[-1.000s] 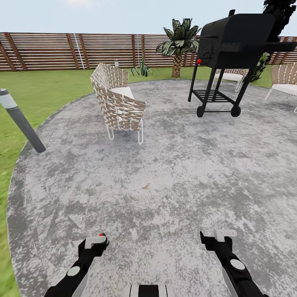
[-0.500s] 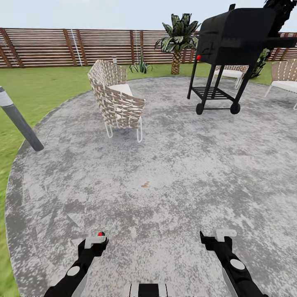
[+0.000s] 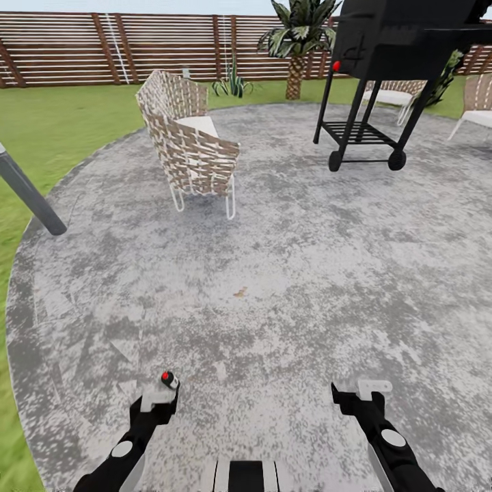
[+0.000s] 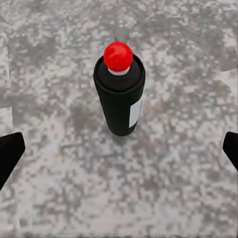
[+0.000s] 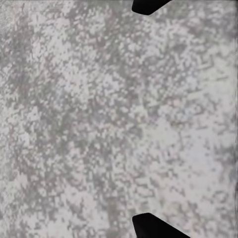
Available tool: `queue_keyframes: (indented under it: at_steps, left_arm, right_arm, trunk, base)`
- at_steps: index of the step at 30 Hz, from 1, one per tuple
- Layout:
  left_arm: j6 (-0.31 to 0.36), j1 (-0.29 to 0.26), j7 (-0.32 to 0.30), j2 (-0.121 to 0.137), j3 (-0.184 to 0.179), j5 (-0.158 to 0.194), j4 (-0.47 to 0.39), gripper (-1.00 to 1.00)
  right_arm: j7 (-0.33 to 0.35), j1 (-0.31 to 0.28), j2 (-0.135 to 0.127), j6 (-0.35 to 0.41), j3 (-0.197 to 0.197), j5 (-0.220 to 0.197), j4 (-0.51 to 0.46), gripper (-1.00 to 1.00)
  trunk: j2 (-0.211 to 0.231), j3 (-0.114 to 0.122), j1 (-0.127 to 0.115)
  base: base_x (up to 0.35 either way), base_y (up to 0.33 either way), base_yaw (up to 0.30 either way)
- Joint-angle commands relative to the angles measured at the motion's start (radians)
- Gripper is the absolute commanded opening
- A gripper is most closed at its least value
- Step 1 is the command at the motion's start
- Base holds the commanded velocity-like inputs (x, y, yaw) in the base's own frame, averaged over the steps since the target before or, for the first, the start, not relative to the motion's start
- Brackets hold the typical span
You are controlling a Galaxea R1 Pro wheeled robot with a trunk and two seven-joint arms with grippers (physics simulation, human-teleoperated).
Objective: In the garden, pick up the pesticide atomizer on the floor and spray pesticide onto both trees until each tree trunk is fully covered.
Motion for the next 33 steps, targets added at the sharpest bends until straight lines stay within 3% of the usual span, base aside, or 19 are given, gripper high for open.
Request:
queue_keyframes:
  at_steps: [1, 17, 21, 33]
  left_arm:
    - [-0.001, 0.000, 0.000, 0.000, 0.000, 0.000, 0.000, 1.00]
    - [-0.055, 0.000, -0.002, -0.001, -0.005, -0.005, -0.011, 1.00]
    - [-0.061, 0.000, -0.003, -0.002, -0.004, -0.005, -0.010, 1.00]
    - [-0.063, 0.000, -0.003, -0.003, -0.006, -0.006, -0.007, 1.00]
  right_arm:
    - [0.000, 0.000, 0.000, 0.000, 0.000, 0.000, 0.000, 1.00]
    - [0.000, 0.000, 0.000, -0.002, 0.000, 0.000, 0.003, 1.00]
    - [-0.001, 0.000, 0.000, -0.001, 0.000, 0.000, 0.003, 1.00]
    - [-0.002, 0.000, 0.000, -0.001, 0.000, 0.000, 0.000, 1.00]
  trunk:
    - [0.000, -0.006, 0.000]
    - [0.000, -0.020, 0.000]
    - [-0.001, -0.039, 0.002]
    - [-0.001, -0.053, 0.002]
  base:
    - [0.000, 0.000, 0.000]
    - [0.000, 0.000, 0.000]
    - [0.000, 0.000, 0.000]
    - [0.030, 0.000, 0.000]
